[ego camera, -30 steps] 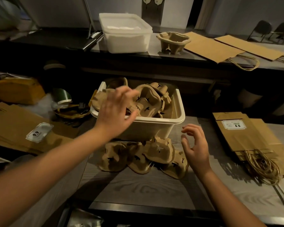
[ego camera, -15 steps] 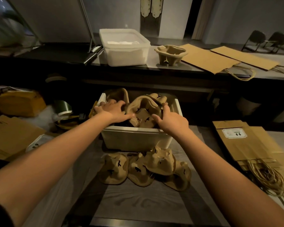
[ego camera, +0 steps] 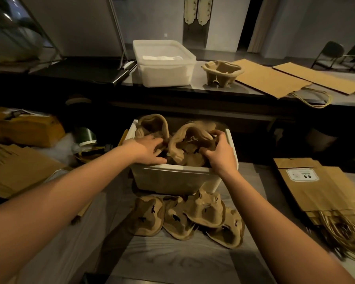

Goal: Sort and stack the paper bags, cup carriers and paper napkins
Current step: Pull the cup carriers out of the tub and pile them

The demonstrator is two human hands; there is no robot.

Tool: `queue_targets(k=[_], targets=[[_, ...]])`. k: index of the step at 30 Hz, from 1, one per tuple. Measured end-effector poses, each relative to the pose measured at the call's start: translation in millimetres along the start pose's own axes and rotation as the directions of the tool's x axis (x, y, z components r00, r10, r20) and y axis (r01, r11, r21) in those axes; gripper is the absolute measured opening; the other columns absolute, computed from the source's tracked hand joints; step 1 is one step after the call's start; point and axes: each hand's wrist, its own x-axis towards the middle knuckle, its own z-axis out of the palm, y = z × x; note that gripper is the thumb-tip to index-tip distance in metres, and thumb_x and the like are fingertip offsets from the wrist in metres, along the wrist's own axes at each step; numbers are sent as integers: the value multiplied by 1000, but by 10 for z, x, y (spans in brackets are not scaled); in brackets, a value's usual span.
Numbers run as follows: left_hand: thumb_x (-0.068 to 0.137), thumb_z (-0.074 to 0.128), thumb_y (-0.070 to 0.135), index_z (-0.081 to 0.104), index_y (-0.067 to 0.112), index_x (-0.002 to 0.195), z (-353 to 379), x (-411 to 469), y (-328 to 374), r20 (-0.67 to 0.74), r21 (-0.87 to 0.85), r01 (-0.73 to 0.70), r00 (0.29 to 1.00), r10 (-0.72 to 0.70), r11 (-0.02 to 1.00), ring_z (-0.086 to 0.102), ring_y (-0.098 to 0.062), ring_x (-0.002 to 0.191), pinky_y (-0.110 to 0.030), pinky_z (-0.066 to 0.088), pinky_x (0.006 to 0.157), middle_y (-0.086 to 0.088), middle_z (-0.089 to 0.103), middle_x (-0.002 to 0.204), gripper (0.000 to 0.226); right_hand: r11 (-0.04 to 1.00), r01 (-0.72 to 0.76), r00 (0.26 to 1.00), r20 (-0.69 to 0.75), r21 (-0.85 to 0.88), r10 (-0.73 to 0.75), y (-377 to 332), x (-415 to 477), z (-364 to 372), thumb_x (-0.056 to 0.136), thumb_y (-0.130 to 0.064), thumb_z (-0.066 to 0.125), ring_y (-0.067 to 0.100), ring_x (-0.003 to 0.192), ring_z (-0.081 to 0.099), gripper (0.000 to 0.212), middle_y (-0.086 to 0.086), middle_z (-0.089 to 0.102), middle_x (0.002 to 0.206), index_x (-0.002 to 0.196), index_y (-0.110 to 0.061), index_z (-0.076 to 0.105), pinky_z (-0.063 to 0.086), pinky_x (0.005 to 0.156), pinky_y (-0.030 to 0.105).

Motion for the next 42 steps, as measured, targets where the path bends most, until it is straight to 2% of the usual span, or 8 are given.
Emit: queue_targets(k=[8, 13, 17, 22, 30, 33, 38, 42], targets=[[98, 36, 39, 52, 26, 122, -58, -200, 16, -444, 111, 37, 896, 16, 993, 60, -18, 89, -28, 43, 63, -1, 62, 103, 32, 966, -39, 993, -99, 256, 66, -22, -30, -241, 88, -10, 61, 5, 98, 47, 54, -7, 45, 111, 135, -21, 35, 45, 63, 14], [99, 40, 30, 60, 24, 117, -257, -320, -23, -684, -217, -166, 728, -29, 962, 59, -17, 80, -29, 41, 62, 3, 64, 93, 27, 930, 61, 985, -171, 363, 2, -87, -136, -385, 89, -13, 58, 1, 92, 49, 45, -15, 47, 103, 128, -28, 39, 44, 77, 19], [99, 44, 24, 61, 23, 111, -399, -495, 49, -545, -686, -367, 831, -110, 628, 55, 0, 82, -18, 44, 67, 14, 58, 87, 22, 915, 174, 971, -218, 364, -98, -129, -304, -488, 89, -9, 56, -2, 96, 51, 44, -21, 47, 104, 119, -37, 39, 48, 82, 23], [98, 46, 20, 61, 30, 93, -57, -805, 310, -240, -937, -232, 971, 2, 261, 63, -2, 84, -21, 48, 78, 9, 67, 88, 19, 905, 305, 912, -364, 296, -188, 108, -676, -657, 88, 2, 51, -18, 95, 50, 50, -25, 43, 105, 106, -43, 39, 51, 73, 14], [97, 49, 20, 58, 22, 110, 969, -732, 429, 171, -797, 40, 972, 162, 603, 54, -13, 110, -21, 39, 87, 4, 60, 110, 16, 958, 227, 910, -390, 176, -143, 667, -1056, -729, 85, 11, 52, -18, 93, 51, 38, -21, 52, 98, 100, -24, 53, 44, 76, 3], [95, 52, 21, 61, 15, 109, 1170, -649, 380, 183, -800, 61, 972, 147, 596, 56, -19, 112, -28, 44, 93, -4, 62, 115, 17, 970, 201, 919, -369, 135, -139, 824, -1146, -721, 85, 8, 54, -7, 95, 54, 47, -11, 57, 102, 100, -37, 55, 45, 77, 6], [95, 53, 25, 60, 26, 102, 1345, -679, 375, 172, -739, -55, 948, 268, 671, 56, -9, 99, -7, 40, 71, 11, 59, 98, 10, 995, 81, 928, -368, 53, -56, 1063, -1282, -700, 88, 4, 53, 7, 113, 43, 40, 4, 49, 124, 108, -29, 58, 36, 81, 5], [95, 50, 34, 58, 29, 108, 1369, -674, 368, -32, -382, -212, 976, 217, 899, 54, -8, 103, -23, 45, 79, 11, 59, 110, 17, 999, 6, 918, -396, 35, 8, 1165, -1340, -678, 89, 7, 50, 0, 112, 35, 41, 9, 43, 132, 110, -27, 60, 32, 77, -4]])
